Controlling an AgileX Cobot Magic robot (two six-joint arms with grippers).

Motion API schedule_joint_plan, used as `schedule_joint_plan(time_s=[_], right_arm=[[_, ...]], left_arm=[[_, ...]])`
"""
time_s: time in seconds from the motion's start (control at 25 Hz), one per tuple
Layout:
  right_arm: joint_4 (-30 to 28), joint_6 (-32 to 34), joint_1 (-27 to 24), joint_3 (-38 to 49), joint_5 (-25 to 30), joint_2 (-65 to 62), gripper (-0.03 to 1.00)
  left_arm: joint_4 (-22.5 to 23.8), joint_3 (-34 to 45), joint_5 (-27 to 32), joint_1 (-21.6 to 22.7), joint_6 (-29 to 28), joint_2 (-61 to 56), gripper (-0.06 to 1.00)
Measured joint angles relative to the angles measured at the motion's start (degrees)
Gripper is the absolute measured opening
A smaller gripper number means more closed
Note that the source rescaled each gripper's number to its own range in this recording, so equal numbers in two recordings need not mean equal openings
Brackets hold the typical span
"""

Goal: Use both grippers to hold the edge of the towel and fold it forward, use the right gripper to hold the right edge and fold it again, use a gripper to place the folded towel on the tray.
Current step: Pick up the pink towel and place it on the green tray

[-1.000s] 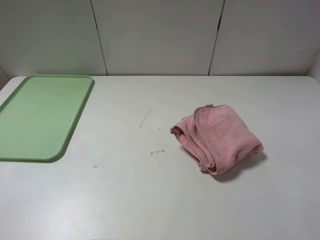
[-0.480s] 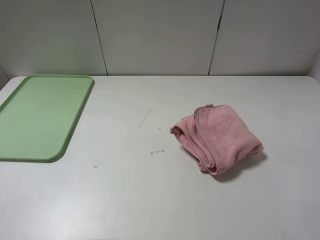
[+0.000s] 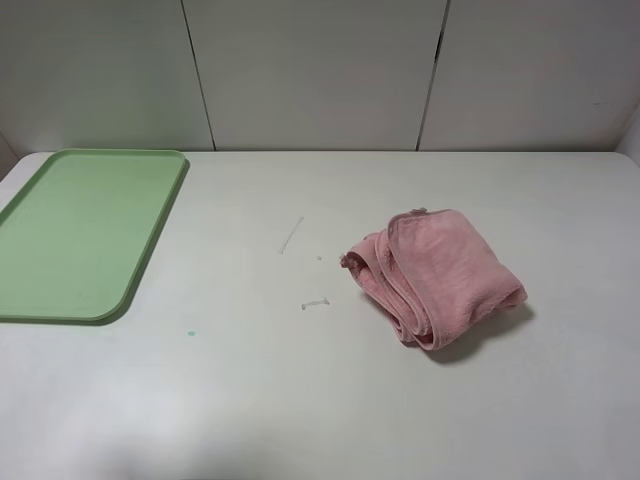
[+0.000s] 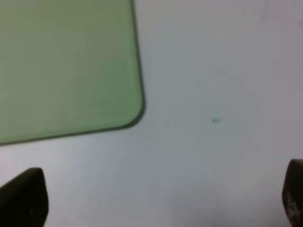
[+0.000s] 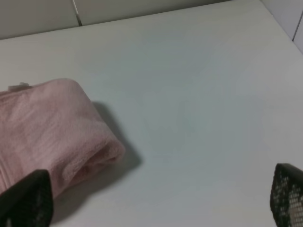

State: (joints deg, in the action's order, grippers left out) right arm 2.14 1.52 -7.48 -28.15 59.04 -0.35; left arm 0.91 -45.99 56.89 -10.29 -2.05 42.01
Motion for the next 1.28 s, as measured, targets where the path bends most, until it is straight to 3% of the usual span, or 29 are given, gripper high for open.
schedule_joint_plan(time_s=[0.48, 0.76, 0.96, 1.28], right_arm=[[0.0, 0.0, 0.0, 0.0, 0.0, 0.0, 1.0], [0.0, 0.0, 0.0, 0.0, 0.0, 0.0, 1.0], [0.0, 0.0, 0.0, 0.0, 0.0, 0.0, 1.0], [0.0, 0.0, 0.0, 0.0, 0.0, 0.0, 1.0]], left_arm=[[0.0, -15.69, -9.59, -19.53, -2.83, 36.8, 1.0], [-0.57, -27.23, -12.96, -28.93, -1.49, 53.36, 1.0], [-3.26, -36.0, -14.15, -31.99, 3.86, 63.0, 1.0], [-10.87, -49.49, -14.36, -32.39, 12.3, 77.85, 1.0]])
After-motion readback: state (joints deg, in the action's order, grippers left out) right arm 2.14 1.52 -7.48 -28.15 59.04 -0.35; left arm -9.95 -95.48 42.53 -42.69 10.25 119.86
